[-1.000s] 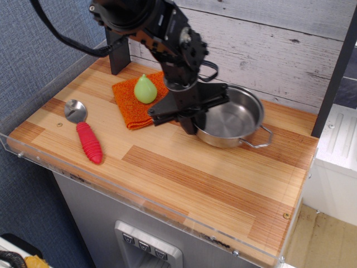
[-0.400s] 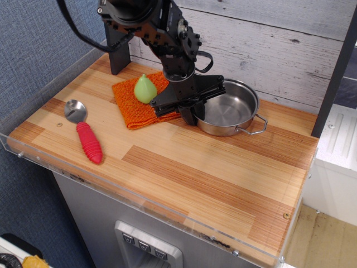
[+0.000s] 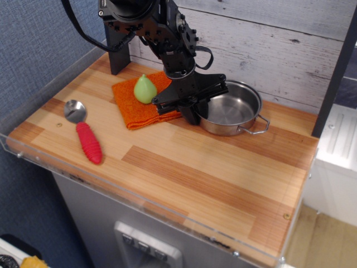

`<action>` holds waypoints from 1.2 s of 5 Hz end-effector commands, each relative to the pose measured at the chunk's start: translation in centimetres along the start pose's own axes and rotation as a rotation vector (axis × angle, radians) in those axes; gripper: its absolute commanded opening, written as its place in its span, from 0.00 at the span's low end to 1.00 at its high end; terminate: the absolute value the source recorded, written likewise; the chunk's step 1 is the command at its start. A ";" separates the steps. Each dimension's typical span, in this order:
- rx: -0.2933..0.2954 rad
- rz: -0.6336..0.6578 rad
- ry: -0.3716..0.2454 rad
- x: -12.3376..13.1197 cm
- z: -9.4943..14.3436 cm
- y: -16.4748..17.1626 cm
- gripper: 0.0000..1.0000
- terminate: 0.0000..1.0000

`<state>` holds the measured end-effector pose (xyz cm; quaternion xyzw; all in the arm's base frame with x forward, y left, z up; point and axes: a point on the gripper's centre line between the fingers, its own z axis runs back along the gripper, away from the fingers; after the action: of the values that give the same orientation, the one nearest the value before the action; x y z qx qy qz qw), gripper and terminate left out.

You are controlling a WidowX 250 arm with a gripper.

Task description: Move the utensil and place it at the edge of the table near the wall.

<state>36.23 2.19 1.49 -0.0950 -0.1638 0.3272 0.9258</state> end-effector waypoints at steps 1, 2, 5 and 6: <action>-0.022 -0.019 -0.069 1.7 4.3 -0.9 1.00 0.00; -0.033 -0.010 -0.105 1.9 6.7 -1.4 1.00 0.00; 0.166 -0.224 -0.018 2.5 12.7 1.2 1.00 0.00; 0.207 -0.368 0.039 4.1 13.8 2.4 1.00 0.00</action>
<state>32.29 7.08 13.08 0.0222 -0.1036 0.1640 0.9808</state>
